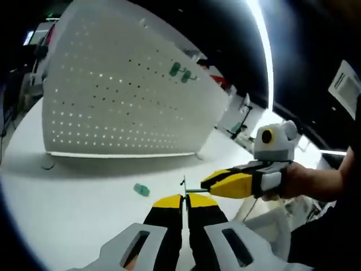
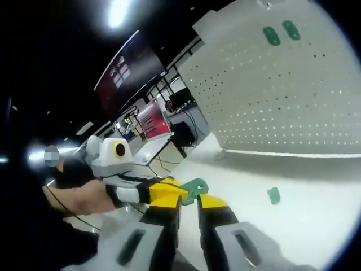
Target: Insert the hook assembly into the mounting plate slot until the hook locks in place.
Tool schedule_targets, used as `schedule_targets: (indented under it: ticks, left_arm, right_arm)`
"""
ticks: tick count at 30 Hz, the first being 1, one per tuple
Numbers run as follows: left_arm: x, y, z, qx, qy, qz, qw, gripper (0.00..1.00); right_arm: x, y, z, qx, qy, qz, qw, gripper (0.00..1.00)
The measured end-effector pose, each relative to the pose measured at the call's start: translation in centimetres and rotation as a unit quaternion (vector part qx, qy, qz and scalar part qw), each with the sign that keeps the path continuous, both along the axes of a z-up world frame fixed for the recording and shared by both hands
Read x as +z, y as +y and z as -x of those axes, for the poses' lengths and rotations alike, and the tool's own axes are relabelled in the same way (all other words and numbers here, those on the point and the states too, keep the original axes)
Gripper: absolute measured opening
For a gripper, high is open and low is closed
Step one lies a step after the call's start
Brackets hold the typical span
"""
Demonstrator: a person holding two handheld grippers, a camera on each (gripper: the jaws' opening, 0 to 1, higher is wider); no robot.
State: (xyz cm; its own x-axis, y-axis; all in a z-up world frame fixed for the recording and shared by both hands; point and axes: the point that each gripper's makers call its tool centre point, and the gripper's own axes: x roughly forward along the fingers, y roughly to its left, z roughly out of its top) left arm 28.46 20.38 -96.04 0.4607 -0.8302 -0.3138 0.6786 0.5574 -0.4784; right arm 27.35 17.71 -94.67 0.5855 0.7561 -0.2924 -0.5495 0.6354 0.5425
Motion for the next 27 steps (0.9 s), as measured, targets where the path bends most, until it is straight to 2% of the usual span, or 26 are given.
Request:
schedule_targets:
  ticks: [3, 4, 5, 6, 7, 12, 15, 18, 21, 22, 25, 27]
  left_arm:
    - [0.1, 0.7, -0.4, 0.014, -0.01, -0.007, 0.9998, 0.01]
    - [0.3, 0.9, -0.5, 0.017, -0.017, -0.011, 0.9996, 0.01]
    - [0.6, 1.1, -0.8, 0.023, -0.031, -0.016, 0.9991, 0.01]
    - [0.6, 1.1, -0.8, 0.024, -0.032, -0.016, 0.9991, 0.01]
    - [0.9, 1.1, -0.9, 0.026, -0.036, -0.017, 0.9989, 0.01]
    - [1.0, 0.5, -0.9, 0.017, -0.051, -0.027, 0.9982, 0.01]
    - [1.2, 0.0, -0.5, 0.008, -0.065, -0.029, 0.9975, 0.01]
    - [1.2, -0.3, -0.4, 0.001, -0.077, -0.036, 0.9964, 0.01]
    - [1.0, -0.5, -0.3, -0.003, -0.08, -0.039, 0.9961, 0.01]
    - [0.9, -0.5, -0.3, -0.004, -0.08, -0.039, 0.996, 0.01]
    - [1.0, -0.5, -0.3, -0.005, -0.084, -0.039, 0.9957, 0.01]
    - [1.0, -0.4, -0.2, -0.006, -0.089, -0.041, 0.9952, 0.01]
  right_arm:
    - [0.4, -0.6, -0.2, -0.023, 0.018, -0.031, 0.9991, 0.12]
    - [0.2, -0.9, -0.1, -0.031, 0.034, -0.037, 0.9982, 0.13]
    - [0.0, -1.0, 0.0, -0.028, 0.03, -0.023, 0.9989, 0.13]
    - [-0.2, -1.0, 0.2, -0.018, 0.014, 0.003, 0.9997, 0.13]
    - [-0.1, -0.8, 0.3, -0.02, 0.018, -0.003, 0.9996, 0.13]
    - [0.8, 0.3, 0.1, -0.043, 0.059, -0.094, 0.9929, 0.14]
    - [0.5, 0.3, -0.6, -0.075, 0.077, -0.118, 0.9871, 0.13]
    - [0.3, 0.7, -0.6, -0.093, 0.112, -0.163, 0.9758, 0.12]
    - [-0.1, 0.9, -0.7, -0.105, 0.129, -0.188, 0.9681, 0.08]
    - [-0.1, 1.0, -0.7, -0.113, 0.141, -0.203, 0.9624, 0.08]
    - [-0.4, 1.1, -0.7, -0.114, 0.152, -0.217, 0.9575, 0.06]
    - [-0.5, 1.1, -0.8, -0.126, 0.167, -0.238, 0.9483, 0.05]
